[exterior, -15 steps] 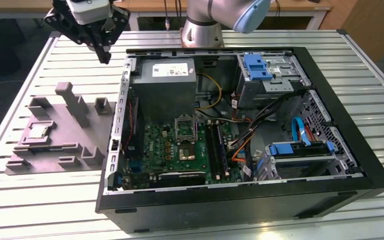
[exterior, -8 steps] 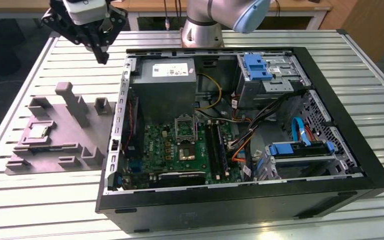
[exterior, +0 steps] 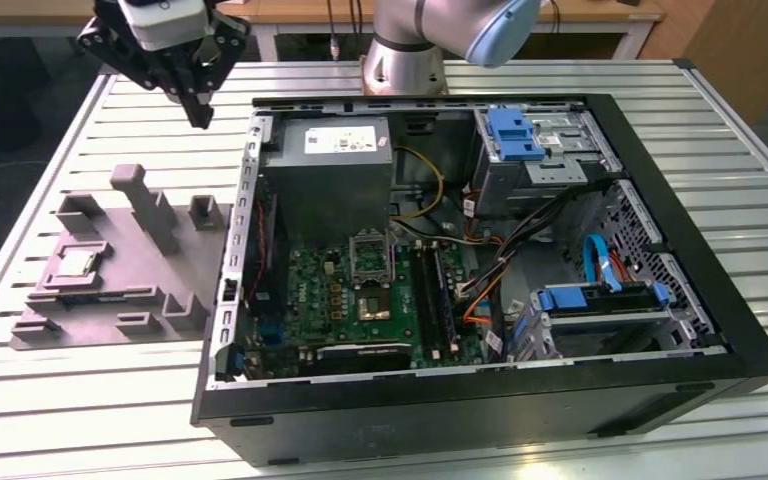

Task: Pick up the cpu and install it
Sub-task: 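Reach for the cpu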

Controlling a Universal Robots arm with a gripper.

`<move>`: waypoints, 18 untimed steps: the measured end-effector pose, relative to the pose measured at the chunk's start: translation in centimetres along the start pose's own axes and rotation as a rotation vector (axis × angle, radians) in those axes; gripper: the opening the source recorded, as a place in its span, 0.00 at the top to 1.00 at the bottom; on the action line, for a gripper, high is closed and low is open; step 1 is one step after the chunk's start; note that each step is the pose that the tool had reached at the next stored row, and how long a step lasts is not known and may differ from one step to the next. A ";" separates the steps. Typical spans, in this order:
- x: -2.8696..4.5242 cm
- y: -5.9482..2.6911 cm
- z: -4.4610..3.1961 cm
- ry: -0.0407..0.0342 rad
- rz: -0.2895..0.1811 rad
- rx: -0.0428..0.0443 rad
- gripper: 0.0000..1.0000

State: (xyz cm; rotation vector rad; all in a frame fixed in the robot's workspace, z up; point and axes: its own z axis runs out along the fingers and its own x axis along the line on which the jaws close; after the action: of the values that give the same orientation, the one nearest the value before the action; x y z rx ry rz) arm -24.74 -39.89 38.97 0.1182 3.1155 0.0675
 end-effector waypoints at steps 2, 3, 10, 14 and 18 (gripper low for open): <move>0.10 -0.01 0.01 0.0001 0.000 0.0000 0.89; 0.15 -0.01 0.01 0.0003 0.000 0.0000 0.89; 0.51 -0.04 0.02 0.0009 0.000 0.0001 0.89; 0.73 -0.06 0.04 0.0011 0.000 0.0001 0.89; 1.05 -0.08 0.04 0.0012 0.000 0.0001 0.89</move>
State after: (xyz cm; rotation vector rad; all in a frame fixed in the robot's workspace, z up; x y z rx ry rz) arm -25.79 -39.89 38.91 0.1181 3.1166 0.0675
